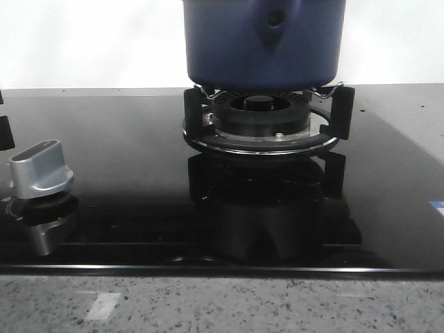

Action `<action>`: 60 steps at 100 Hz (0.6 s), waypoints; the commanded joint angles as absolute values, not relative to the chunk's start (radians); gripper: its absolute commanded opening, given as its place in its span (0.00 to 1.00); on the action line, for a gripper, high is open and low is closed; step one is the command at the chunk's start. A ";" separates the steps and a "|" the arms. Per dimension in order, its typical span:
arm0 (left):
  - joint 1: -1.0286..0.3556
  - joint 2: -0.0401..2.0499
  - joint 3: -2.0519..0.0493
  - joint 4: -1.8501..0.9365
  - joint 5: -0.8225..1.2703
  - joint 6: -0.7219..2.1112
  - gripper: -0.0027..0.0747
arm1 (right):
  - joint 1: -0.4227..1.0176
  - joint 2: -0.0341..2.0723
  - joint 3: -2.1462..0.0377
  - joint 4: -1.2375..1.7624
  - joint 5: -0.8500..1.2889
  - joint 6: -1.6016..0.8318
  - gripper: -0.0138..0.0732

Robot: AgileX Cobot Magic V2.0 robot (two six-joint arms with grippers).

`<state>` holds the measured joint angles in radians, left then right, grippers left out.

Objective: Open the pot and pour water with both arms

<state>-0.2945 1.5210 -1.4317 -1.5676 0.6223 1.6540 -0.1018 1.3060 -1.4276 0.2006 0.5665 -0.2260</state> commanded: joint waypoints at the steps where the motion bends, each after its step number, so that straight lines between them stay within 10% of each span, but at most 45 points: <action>1: -0.325 1.469 -1.467 -1.643 0.639 1.643 0.35 | -0.244 1.276 -1.479 0.211 0.727 -0.171 0.08; 25: -0.376 1.470 -1.467 -1.657 0.639 1.643 0.35 | -0.535 1.380 -1.438 0.216 1.057 -0.100 0.08; 60: -0.447 1.494 -1.467 -1.670 0.639 1.643 0.35 | -0.556 1.433 -1.321 0.222 1.028 -0.100 0.08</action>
